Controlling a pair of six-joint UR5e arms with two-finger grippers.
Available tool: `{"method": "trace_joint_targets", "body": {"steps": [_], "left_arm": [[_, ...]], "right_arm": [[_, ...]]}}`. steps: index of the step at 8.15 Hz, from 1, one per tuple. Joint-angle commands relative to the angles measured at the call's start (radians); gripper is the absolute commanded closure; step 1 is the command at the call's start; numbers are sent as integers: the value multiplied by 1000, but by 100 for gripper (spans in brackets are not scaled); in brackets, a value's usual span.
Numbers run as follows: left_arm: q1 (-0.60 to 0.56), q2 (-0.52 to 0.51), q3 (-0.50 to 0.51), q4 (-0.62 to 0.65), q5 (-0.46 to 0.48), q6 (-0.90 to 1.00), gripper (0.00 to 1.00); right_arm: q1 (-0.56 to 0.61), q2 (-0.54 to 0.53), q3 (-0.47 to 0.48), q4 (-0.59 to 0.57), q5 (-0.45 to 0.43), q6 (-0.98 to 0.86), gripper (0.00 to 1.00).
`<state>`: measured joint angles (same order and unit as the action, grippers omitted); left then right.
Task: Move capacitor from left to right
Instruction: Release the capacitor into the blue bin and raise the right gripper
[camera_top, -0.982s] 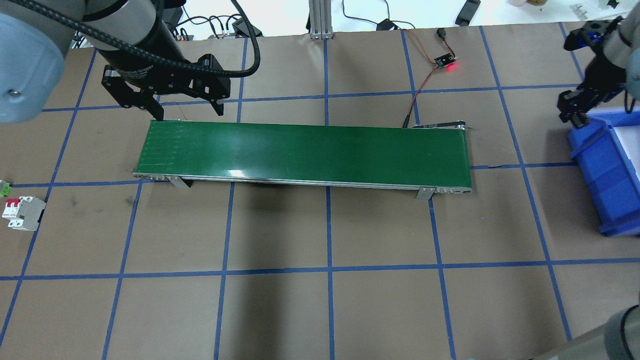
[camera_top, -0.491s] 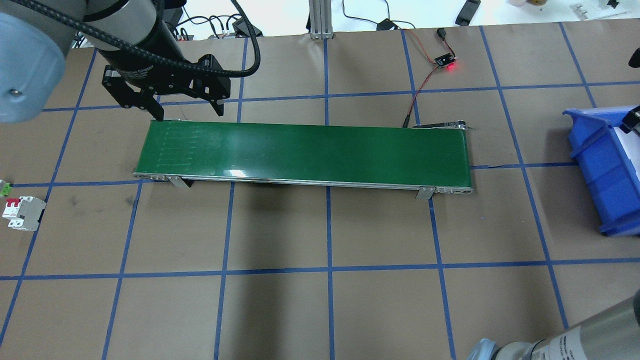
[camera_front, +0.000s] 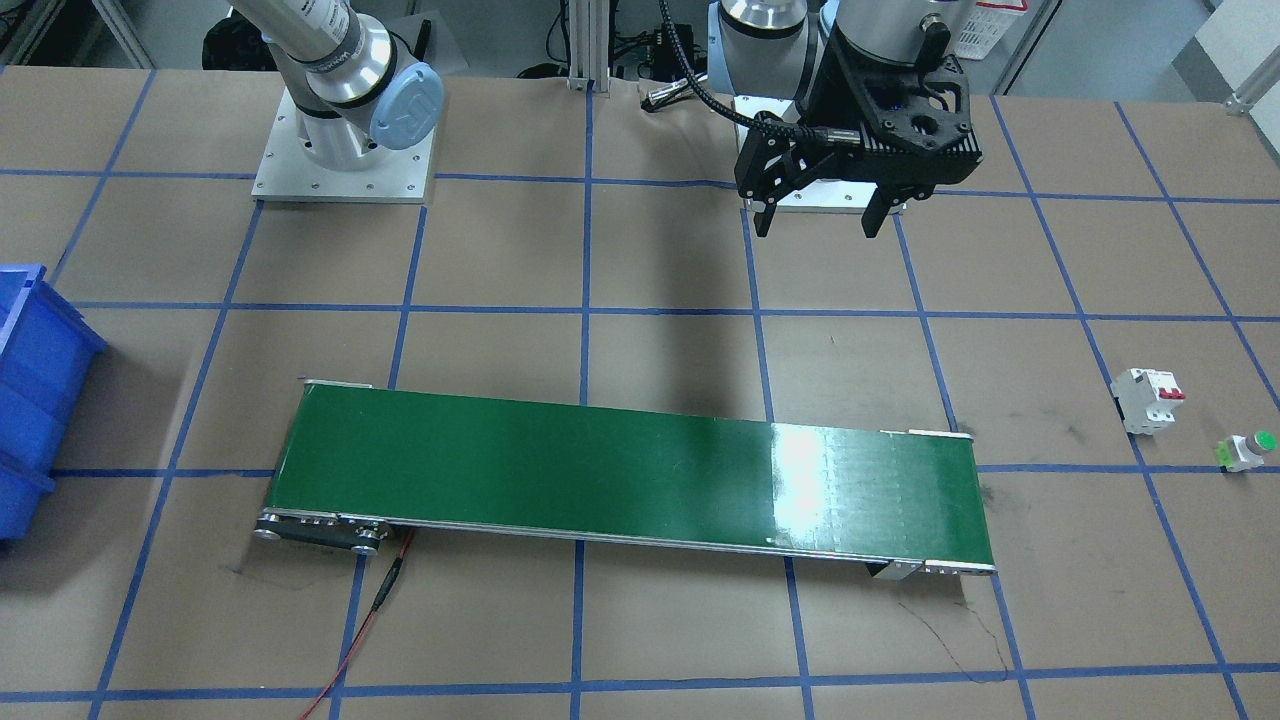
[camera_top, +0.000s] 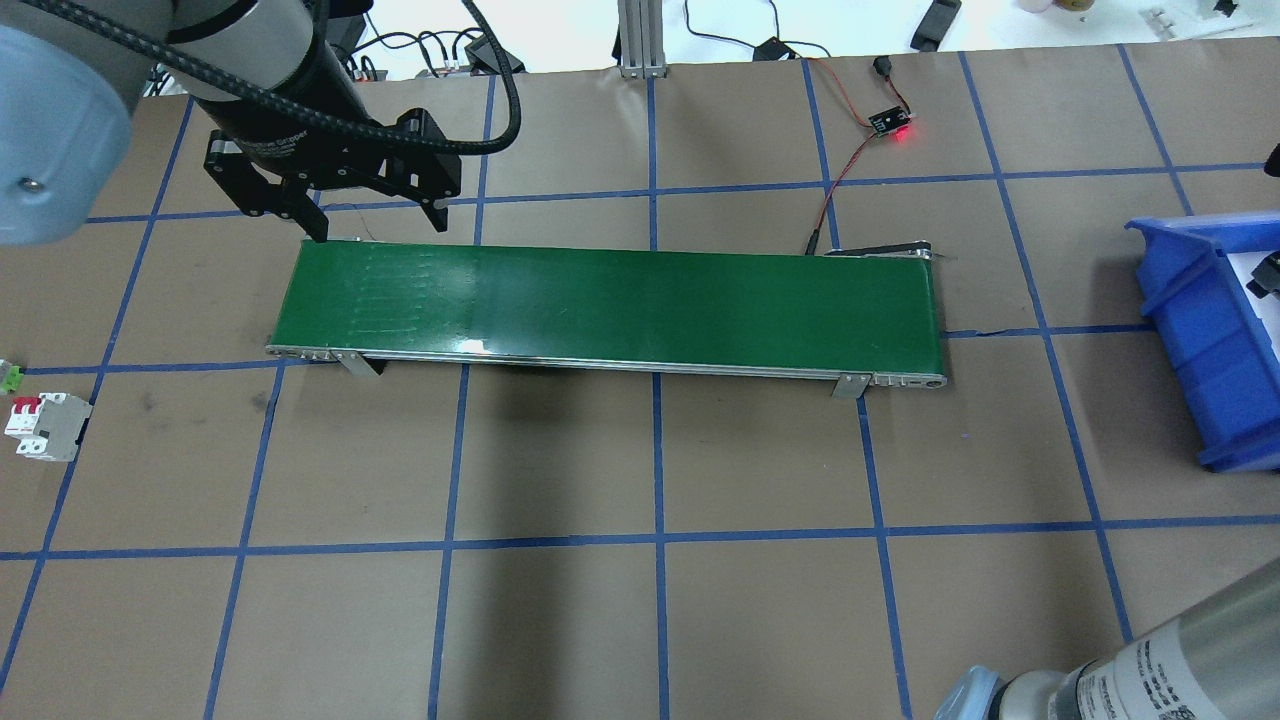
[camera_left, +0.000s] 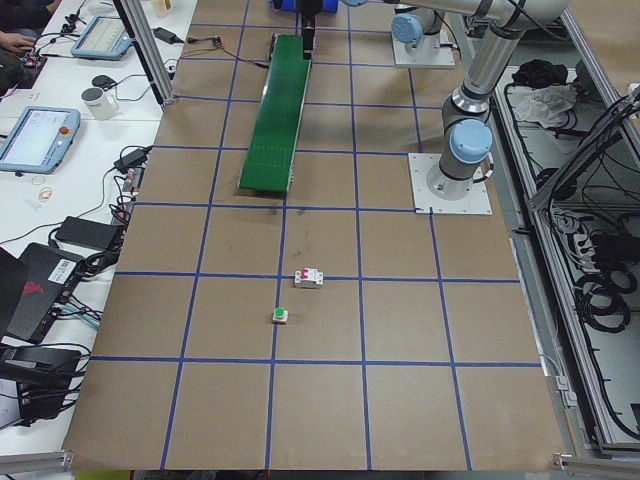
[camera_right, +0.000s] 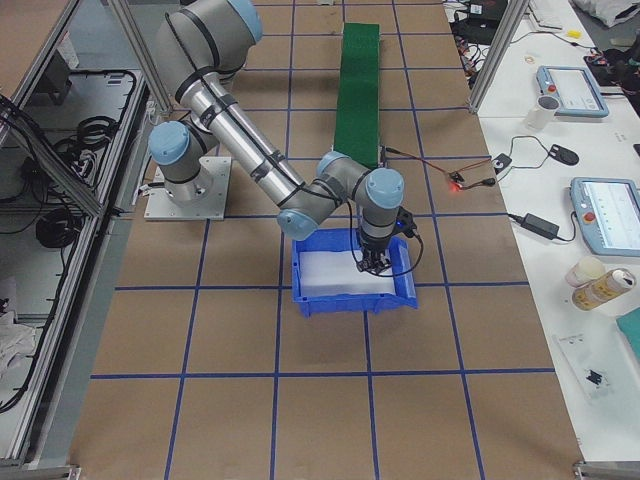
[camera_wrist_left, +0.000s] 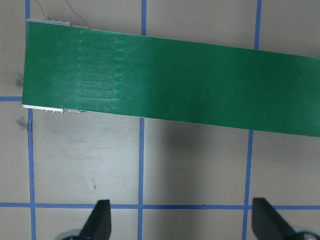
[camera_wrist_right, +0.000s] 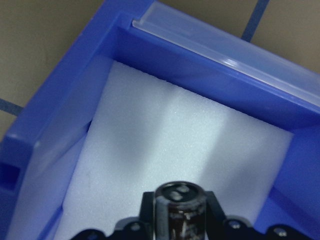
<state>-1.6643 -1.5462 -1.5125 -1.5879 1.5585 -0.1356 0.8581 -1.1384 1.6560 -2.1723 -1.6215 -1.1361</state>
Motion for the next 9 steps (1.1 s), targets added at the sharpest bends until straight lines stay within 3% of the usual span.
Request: {"method": "trace_joint_targets", "body": {"steps": [1,3,6,9], "left_arm": [[1,0,0,0,0,-1,0],[0,-2,0,0,-2,1,0],[0,-3,0,0,-2,-1,0],[0,-2,0,0,-2,-1,0]], "right_arm": [[-1,-71,-15,70,12,37,0],[60,-208,-67,309,37,221,0],[336,-370,-90,493,34,620,0],[684,-431,-91,548,32,1054,0]]}}
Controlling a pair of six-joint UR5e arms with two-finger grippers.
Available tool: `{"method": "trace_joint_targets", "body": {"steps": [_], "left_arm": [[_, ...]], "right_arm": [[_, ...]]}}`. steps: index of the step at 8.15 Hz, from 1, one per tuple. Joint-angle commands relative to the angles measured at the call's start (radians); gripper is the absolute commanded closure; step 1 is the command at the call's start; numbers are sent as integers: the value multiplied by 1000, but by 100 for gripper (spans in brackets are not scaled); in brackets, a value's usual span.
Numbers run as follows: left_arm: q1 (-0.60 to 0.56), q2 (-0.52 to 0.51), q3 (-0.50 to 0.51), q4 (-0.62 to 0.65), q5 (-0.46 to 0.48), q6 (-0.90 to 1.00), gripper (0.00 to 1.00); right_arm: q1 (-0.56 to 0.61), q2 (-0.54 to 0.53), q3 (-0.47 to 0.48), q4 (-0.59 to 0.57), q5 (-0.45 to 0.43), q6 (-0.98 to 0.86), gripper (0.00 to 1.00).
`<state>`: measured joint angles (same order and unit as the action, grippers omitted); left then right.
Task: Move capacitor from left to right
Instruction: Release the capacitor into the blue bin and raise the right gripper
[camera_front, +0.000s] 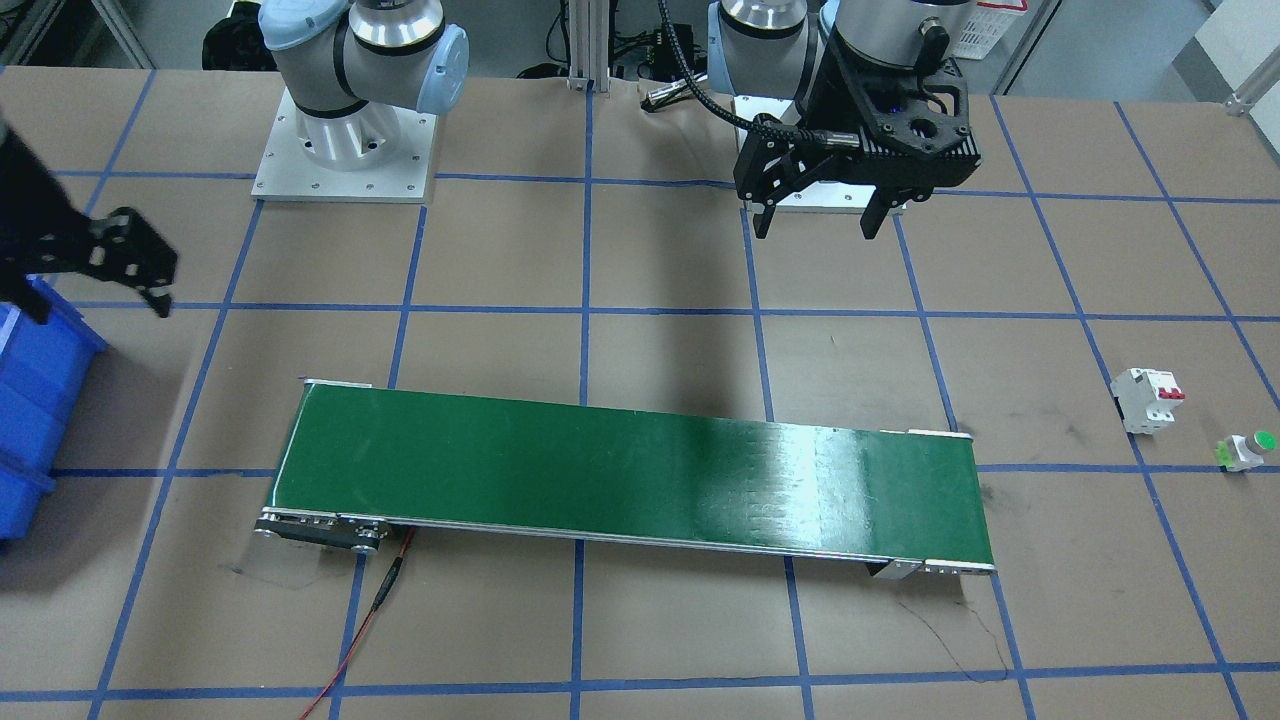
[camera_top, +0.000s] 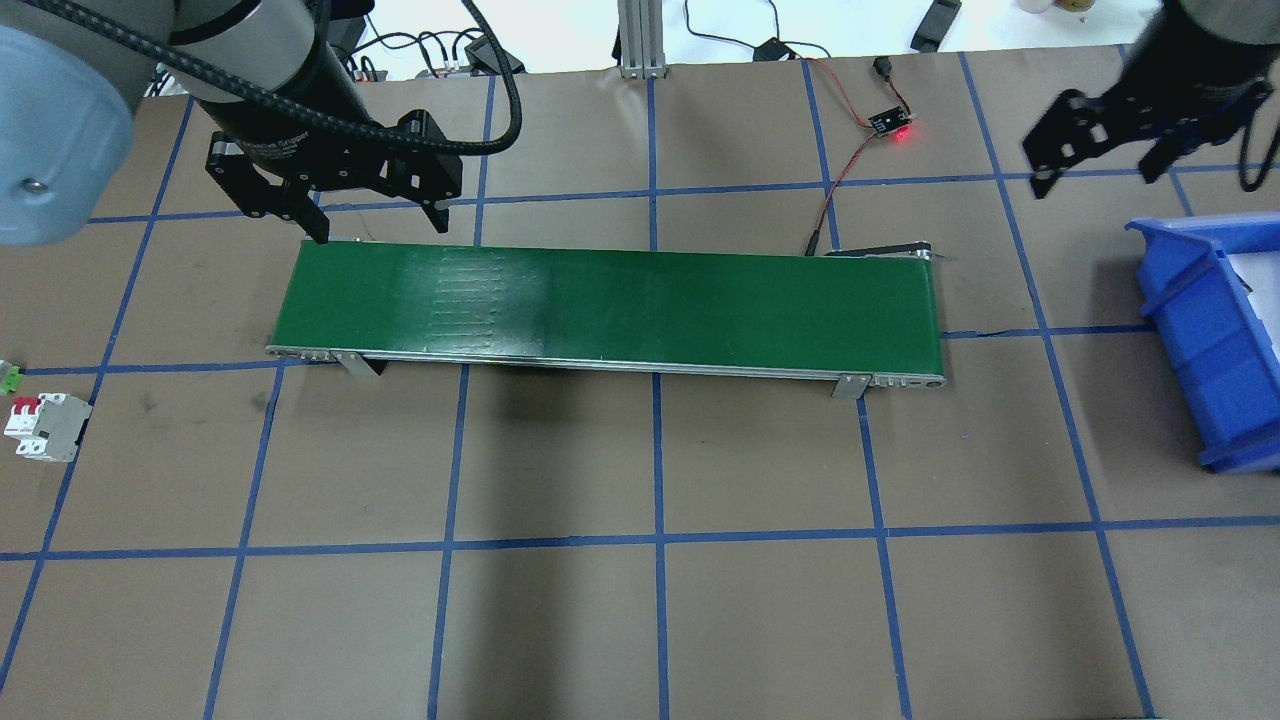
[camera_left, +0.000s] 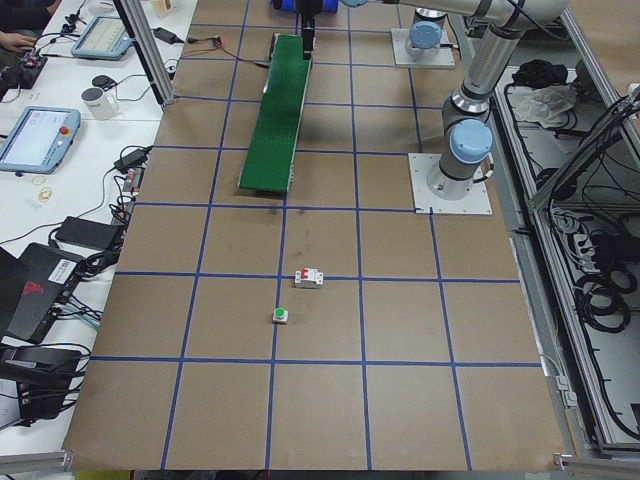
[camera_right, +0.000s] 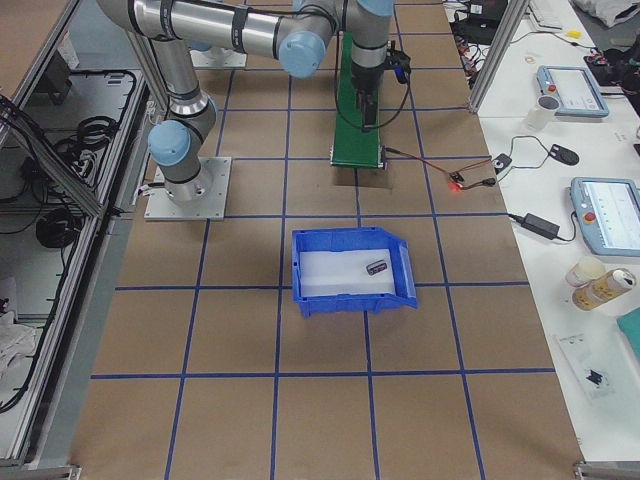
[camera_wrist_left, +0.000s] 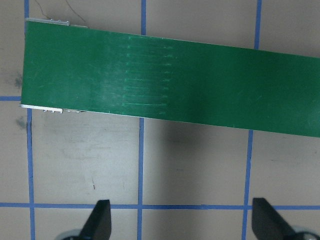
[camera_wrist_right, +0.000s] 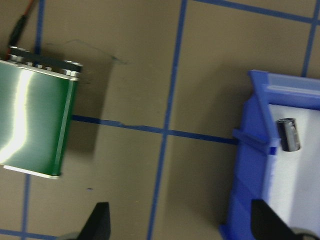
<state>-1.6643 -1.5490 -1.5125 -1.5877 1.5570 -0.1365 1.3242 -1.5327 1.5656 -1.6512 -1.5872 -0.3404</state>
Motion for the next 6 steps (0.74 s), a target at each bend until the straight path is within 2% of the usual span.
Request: {"method": "trace_joint_targets", "body": {"steps": [1,6], "left_arm": [[0,0,0,0,0,0,0],[0,1,0,0,1,2,0]], "right_arm": [[304,-43,1,28,-4,356,0],[326,-64,19,39,-2,362,0]]}}
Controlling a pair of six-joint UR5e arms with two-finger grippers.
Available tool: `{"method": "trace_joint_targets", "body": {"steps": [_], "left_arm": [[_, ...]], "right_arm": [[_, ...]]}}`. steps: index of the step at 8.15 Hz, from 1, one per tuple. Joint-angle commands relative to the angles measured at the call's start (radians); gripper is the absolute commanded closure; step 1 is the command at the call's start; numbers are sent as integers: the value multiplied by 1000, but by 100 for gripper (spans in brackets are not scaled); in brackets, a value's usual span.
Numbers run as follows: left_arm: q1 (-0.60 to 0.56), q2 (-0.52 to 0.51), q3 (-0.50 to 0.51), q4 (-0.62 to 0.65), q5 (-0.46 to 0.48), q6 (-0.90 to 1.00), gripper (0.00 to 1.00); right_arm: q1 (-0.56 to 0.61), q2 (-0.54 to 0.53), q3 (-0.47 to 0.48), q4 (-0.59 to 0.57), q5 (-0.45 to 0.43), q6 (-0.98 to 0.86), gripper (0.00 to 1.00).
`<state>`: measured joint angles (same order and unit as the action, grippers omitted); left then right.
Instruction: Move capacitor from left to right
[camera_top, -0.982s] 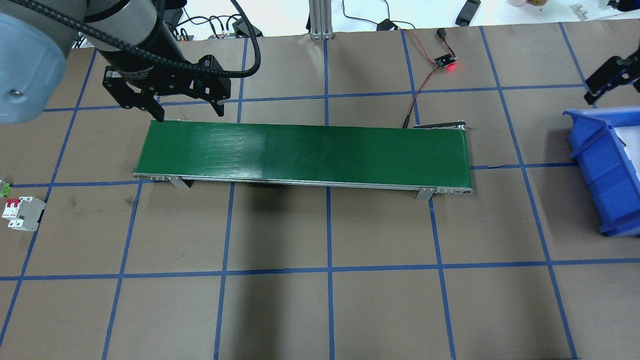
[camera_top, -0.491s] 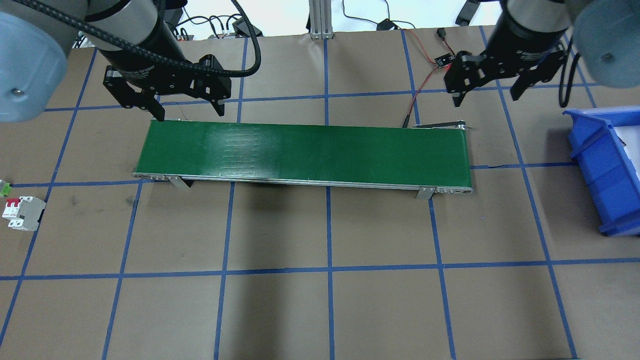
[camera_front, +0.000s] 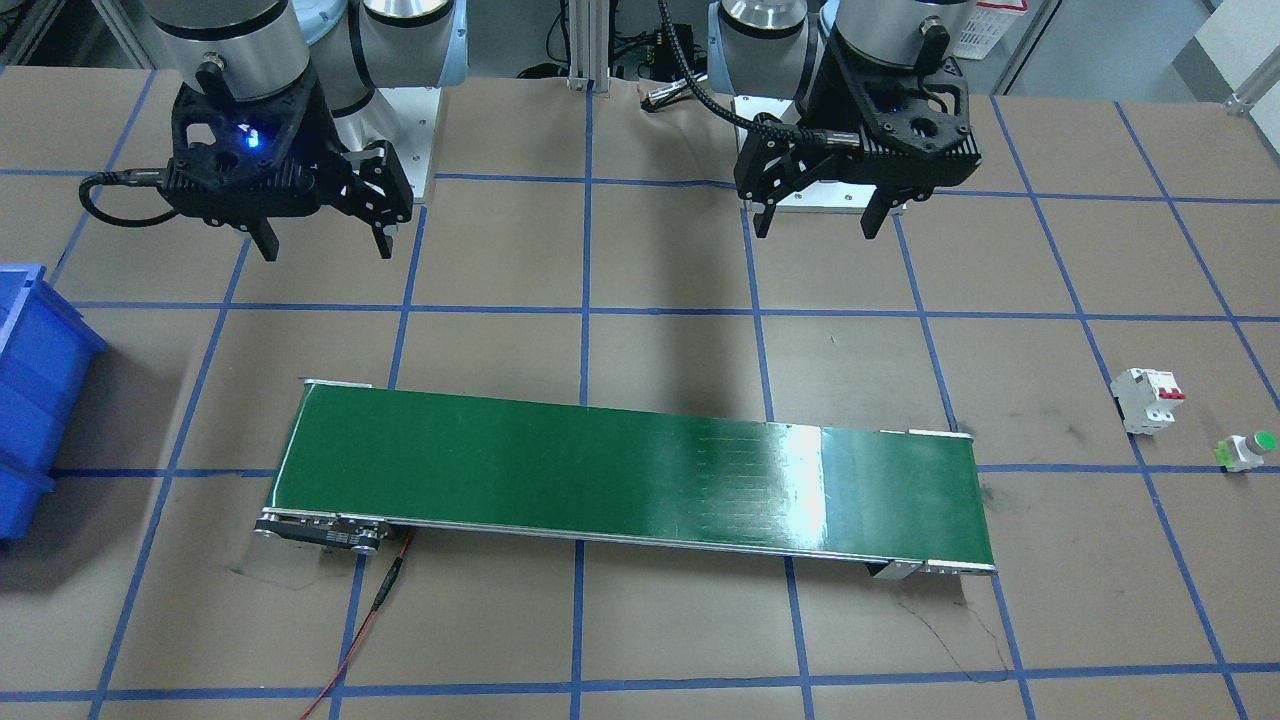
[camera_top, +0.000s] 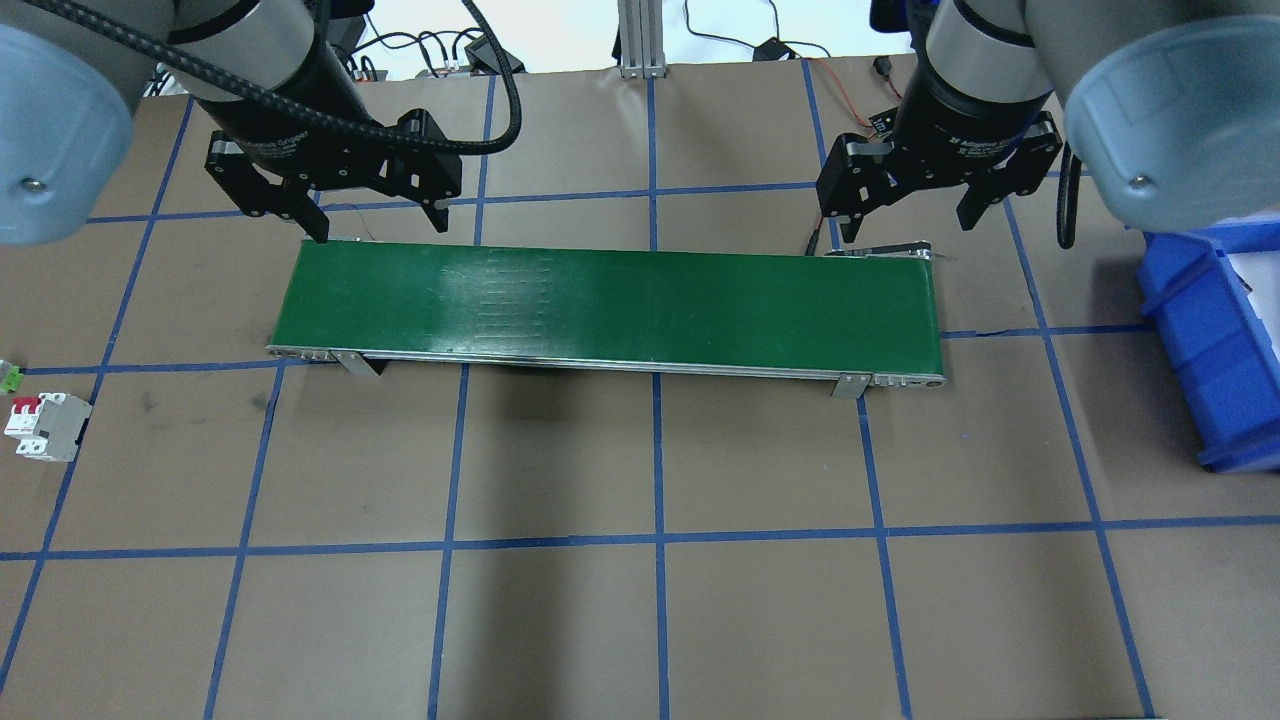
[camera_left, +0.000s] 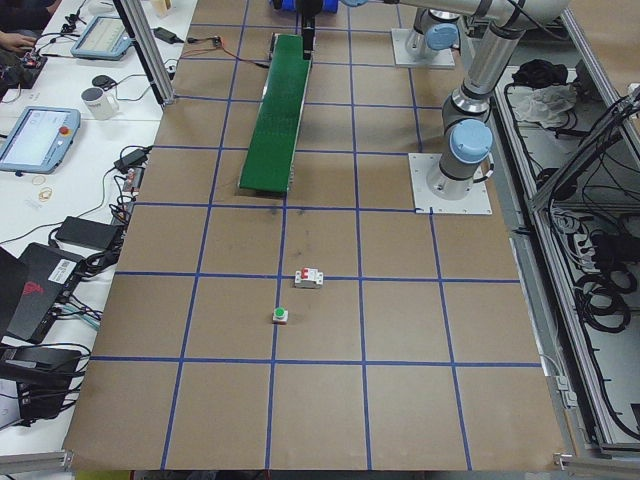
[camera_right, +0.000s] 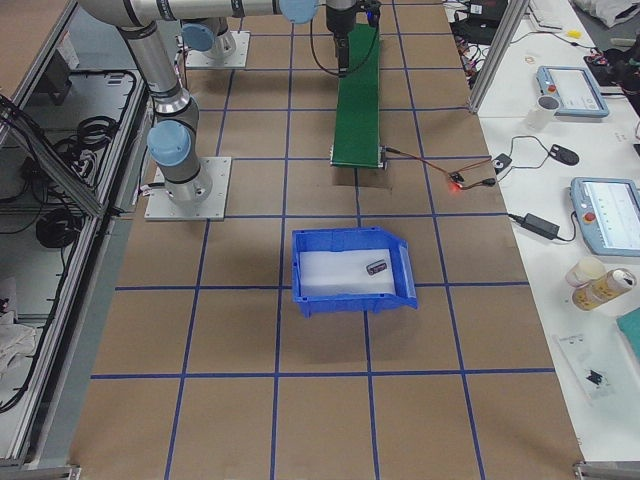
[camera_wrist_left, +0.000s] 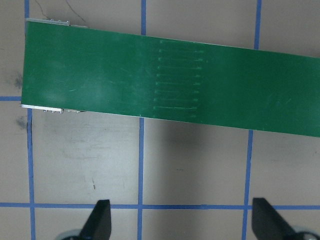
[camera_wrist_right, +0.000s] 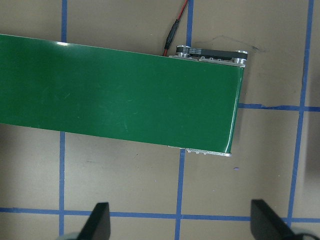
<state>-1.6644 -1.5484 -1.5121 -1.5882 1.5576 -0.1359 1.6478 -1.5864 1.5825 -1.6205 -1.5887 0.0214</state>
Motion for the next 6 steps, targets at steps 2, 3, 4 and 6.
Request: {"method": "trace_joint_targets", "body": {"steps": [2,3,4,6], "left_arm": [[0,-1,1,1,-1,1,0],[0,-1,1,1,-1,1,0],[0,-1,0,1,-1,1,0],[0,-1,0,1,-1,1,0]], "right_arm": [[3,-20,5,24,-2,-1,0],[1,-18,5,24,-4,-1,0],[1,-17,5,22,-2,-1,0],[1,-17,7,31,-5,-1,0]]}}
